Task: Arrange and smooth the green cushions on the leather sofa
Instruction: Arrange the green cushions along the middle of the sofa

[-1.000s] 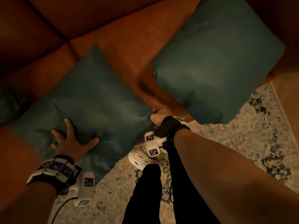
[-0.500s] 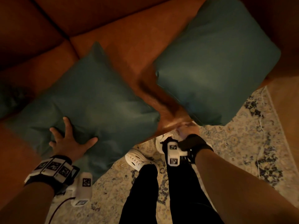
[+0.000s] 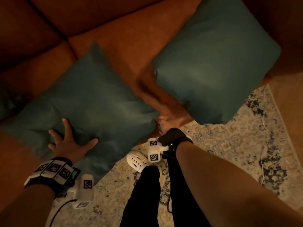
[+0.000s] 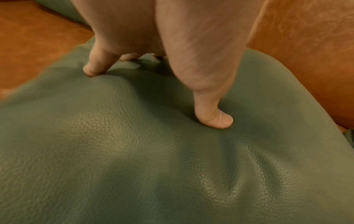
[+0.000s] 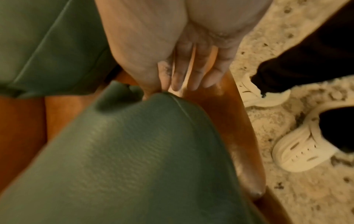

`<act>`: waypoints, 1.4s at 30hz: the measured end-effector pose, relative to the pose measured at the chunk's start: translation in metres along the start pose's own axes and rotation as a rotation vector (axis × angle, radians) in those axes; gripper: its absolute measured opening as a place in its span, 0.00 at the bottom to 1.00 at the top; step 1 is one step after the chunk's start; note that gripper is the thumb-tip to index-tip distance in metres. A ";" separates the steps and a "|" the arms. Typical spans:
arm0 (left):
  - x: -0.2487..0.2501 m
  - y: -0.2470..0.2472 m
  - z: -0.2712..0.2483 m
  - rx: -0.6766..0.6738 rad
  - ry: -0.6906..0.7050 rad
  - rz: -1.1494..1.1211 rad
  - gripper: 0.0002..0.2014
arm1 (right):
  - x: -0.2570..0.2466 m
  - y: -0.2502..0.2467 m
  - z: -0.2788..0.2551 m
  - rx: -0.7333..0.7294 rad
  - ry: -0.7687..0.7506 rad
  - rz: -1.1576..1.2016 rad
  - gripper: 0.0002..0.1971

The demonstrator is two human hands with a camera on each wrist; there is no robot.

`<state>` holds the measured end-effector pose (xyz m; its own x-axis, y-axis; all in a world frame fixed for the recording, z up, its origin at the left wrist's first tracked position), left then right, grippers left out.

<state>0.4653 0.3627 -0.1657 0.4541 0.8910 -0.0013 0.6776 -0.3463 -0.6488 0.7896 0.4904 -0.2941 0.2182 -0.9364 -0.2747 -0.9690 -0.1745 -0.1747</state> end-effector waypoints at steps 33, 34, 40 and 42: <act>-0.004 -0.003 0.003 -0.016 0.011 -0.013 0.60 | -0.047 -0.020 -0.057 0.273 -0.404 -0.203 0.07; -0.003 -0.002 0.003 -0.013 0.012 -0.009 0.60 | -0.050 -0.019 -0.055 0.269 -0.413 -0.226 0.05; -0.004 -0.002 0.002 -0.010 0.013 -0.035 0.60 | -0.055 -0.030 -0.045 0.213 -0.416 -0.315 0.08; -0.003 -0.001 0.001 -0.016 0.022 -0.033 0.60 | -0.047 -0.036 -0.040 0.161 -0.374 -0.236 0.13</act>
<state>0.4623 0.3606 -0.1658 0.4437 0.8954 0.0371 0.7019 -0.3215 -0.6356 0.8102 0.5283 -0.2374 0.4857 -0.6978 -0.5265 -0.8642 -0.2926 -0.4093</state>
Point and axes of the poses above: each hand's wrist, its own z-axis towards the middle knuckle, its own y-axis out of the palm, x = y × z, the point moved 6 cm from there along z, towards the middle knuckle, and after that the axes turned 2 degrees about -x, right-handed, at the moved point
